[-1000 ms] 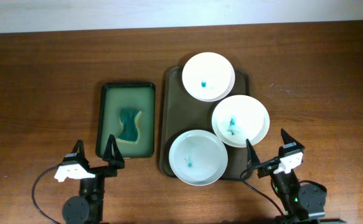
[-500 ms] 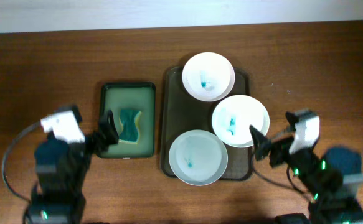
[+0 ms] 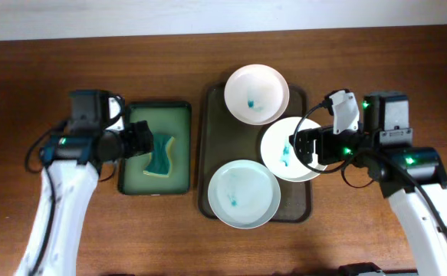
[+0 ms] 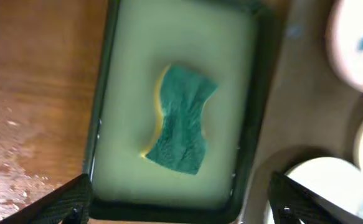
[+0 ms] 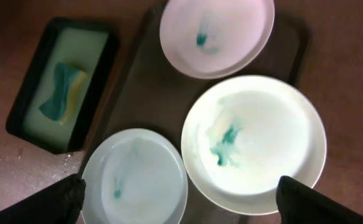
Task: Clean dirty plates on tray and stack at the side
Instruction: 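Grasp the sponge with the left gripper and the right plate with the right gripper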
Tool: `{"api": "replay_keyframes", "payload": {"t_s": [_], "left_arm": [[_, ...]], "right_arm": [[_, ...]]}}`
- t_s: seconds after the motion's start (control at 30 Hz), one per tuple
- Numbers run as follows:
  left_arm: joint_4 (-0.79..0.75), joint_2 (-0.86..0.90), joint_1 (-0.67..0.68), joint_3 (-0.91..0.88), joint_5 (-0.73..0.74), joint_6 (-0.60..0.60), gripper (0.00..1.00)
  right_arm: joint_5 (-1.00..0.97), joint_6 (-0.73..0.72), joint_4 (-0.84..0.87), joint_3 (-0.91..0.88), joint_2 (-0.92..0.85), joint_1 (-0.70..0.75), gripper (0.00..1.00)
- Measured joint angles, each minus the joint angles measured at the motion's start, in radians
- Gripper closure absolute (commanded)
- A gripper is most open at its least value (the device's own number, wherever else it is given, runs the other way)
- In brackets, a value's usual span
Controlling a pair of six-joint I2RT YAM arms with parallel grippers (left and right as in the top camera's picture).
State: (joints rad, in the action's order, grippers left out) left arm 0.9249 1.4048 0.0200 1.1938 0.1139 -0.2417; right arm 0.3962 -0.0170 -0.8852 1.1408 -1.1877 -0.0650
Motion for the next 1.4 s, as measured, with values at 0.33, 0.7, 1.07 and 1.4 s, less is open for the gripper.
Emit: {"api": "replay_keyframes", "payload": {"t_s": [0.33, 0.7, 1.07, 1.4], "left_arm": [[-0.202, 0.481, 0.141, 0.004, -0.132, 0.019, 0.90], [-0.112, 0.545, 0.169, 0.101, -0.156, 0.023, 0.50], [-0.078, 0.544, 0.172, 0.135, -0.148, 0.020, 0.73], [-0.120, 0.521, 0.172, 0.064, -0.151, 0.021, 1.00]], "right_arm": [[0.011, -0.002, -0.048, 0.000, -0.006, 0.000, 0.16], [0.010, -0.009, -0.057, 0.000, -0.006, 0.000, 0.17], [0.010, -0.016, -0.082, 0.000, -0.006, 0.000, 0.18], [-0.183, -0.196, -0.135, 0.002, -0.095, 0.114, 0.58]]}}
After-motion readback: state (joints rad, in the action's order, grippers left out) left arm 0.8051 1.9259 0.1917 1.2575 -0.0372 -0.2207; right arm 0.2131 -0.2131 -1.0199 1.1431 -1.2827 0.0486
